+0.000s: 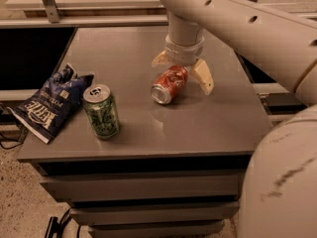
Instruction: Place coke can upright
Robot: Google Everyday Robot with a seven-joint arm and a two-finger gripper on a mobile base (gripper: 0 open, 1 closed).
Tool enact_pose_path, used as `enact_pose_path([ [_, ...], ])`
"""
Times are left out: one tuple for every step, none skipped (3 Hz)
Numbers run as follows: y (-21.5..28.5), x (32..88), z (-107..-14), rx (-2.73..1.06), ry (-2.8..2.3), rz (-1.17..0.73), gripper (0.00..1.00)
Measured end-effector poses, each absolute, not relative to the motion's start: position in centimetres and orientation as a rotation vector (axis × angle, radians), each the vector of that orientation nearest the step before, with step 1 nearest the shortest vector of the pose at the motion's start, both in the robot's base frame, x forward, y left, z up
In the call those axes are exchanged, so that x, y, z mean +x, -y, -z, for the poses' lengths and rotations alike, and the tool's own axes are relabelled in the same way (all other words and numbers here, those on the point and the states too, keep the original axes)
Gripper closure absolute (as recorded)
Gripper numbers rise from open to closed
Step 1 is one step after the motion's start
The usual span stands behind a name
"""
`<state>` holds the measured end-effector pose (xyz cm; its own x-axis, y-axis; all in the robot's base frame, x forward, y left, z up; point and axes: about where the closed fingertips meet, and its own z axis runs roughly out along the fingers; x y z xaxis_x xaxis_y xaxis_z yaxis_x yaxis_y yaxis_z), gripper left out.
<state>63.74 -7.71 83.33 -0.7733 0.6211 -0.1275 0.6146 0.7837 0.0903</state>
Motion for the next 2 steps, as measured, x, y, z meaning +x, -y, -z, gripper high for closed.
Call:
enact_pose_path([
  [7.7,63.5,-82.8,0.992,-2.840,-0.112,0.00],
  [6.3,63.0,-82.8,0.947,-2.866,-0.154,0.00],
])
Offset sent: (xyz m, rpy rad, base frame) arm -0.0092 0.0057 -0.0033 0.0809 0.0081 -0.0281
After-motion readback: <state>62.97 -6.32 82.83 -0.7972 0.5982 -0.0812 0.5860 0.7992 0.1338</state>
